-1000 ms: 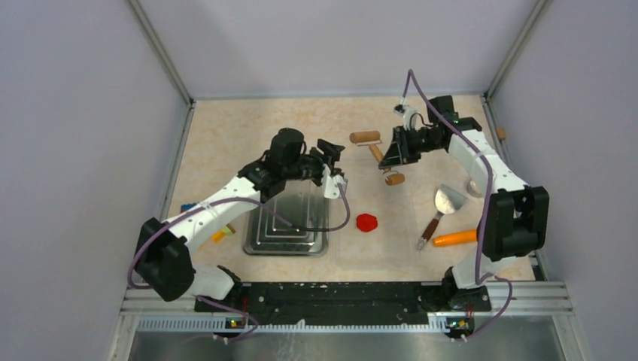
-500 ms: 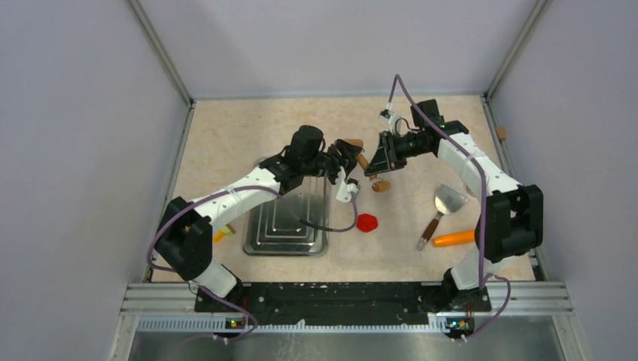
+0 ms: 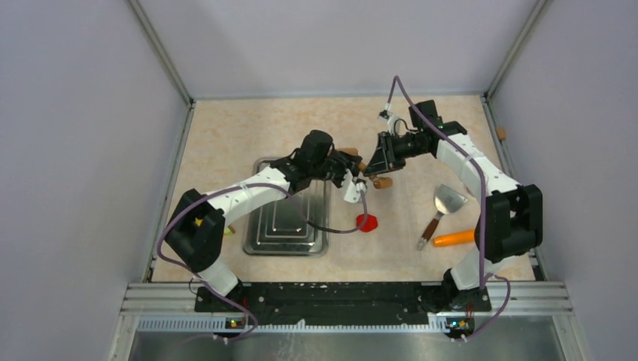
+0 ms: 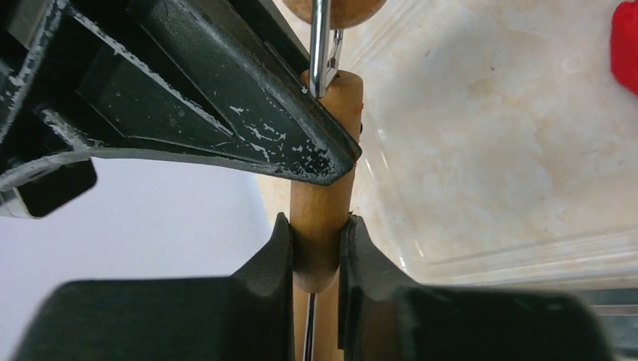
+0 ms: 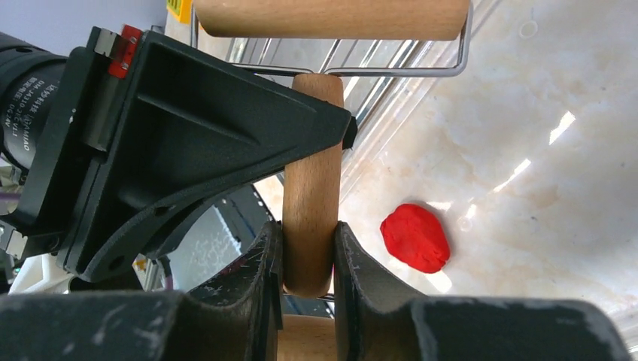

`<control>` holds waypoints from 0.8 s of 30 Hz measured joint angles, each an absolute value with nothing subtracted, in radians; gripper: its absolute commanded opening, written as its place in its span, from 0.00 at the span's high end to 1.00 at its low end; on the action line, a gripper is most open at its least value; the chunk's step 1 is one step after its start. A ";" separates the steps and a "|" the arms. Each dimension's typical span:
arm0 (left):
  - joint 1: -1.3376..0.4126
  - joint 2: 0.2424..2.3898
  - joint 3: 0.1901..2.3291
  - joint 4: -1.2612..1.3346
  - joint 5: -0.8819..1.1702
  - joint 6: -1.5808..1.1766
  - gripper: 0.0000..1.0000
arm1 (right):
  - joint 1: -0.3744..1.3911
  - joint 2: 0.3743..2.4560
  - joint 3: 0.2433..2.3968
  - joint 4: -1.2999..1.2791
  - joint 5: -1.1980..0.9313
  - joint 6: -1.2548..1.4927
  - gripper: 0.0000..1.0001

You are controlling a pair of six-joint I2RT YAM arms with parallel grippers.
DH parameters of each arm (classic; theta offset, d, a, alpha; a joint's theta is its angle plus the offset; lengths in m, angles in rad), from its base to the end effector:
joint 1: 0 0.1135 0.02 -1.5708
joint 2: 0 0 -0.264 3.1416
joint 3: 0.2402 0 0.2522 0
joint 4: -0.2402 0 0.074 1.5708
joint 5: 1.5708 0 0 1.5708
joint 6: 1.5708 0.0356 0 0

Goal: Roll out the dumpling wrappers from the dough

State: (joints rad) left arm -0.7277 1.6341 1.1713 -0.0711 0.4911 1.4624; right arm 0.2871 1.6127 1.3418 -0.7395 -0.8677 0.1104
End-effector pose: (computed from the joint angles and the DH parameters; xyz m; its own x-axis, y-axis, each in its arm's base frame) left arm 0.2677 -0.2609 0.2677 0.8434 0.4228 -0.3317 0.4740 -0.2945 0.8298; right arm 0.3133 0.1208 0.2873 -0.8704 -0.1827 -0.4571 -0.4790 0.5287 0.7008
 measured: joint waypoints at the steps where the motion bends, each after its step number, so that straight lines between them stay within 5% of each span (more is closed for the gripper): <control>1: -0.728 1.634 1.173 -0.078 0.482 1.435 1.00 | 0.287 1.613 1.341 -0.740 -0.865 0.115 0.58; 12: -0.705 1.618 1.221 -0.284 0.479 0.958 1.00 | 0.108 1.496 1.370 -0.709 -1.074 -0.036 0.23; 24: -0.667 1.662 1.473 -0.643 0.714 0.809 1.00 | 0.251 1.330 1.306 -0.831 -1.045 -0.519 0.34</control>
State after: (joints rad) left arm -0.6674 1.6615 1.4727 -0.6434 0.7143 0.8093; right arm 0.2512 1.3304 1.3060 -0.8314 -1.0447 -0.5194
